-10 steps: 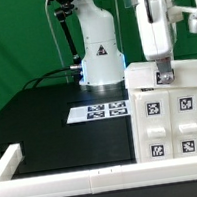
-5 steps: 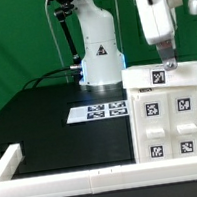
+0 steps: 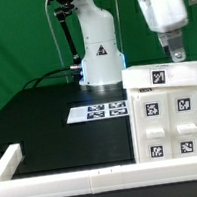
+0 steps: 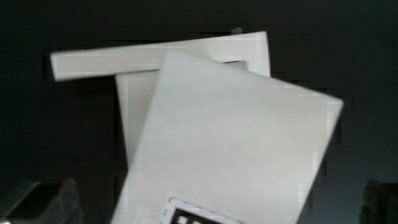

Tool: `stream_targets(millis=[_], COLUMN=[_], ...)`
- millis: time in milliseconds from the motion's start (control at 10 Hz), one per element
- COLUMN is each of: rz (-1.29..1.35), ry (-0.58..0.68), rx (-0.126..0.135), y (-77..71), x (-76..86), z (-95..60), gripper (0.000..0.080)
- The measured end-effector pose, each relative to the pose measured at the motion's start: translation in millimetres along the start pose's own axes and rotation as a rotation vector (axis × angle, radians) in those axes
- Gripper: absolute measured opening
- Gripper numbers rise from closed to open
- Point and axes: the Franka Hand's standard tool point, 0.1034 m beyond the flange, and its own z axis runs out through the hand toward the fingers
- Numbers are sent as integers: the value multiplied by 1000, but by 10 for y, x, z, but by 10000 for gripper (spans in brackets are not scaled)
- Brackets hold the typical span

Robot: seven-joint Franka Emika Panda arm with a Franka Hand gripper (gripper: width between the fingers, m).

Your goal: Assemble cabinet

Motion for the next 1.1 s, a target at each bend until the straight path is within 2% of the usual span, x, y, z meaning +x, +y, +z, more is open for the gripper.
stream_targets(millis=[200,300,400,700,900,1100], rz=[-309,-449,-534,-772,-1061,-1351], ry=[3,2,9,-1,26,27], rx=[-27,-48,-88,-87,-110,-114], y=[-45,-74,-95,-110,-109,-137], x=[-39,-64,-124,-122,-95,-65], z=[-19,-20,-22,-15,-16,-43], gripper=[797,797,797,797,797,797])
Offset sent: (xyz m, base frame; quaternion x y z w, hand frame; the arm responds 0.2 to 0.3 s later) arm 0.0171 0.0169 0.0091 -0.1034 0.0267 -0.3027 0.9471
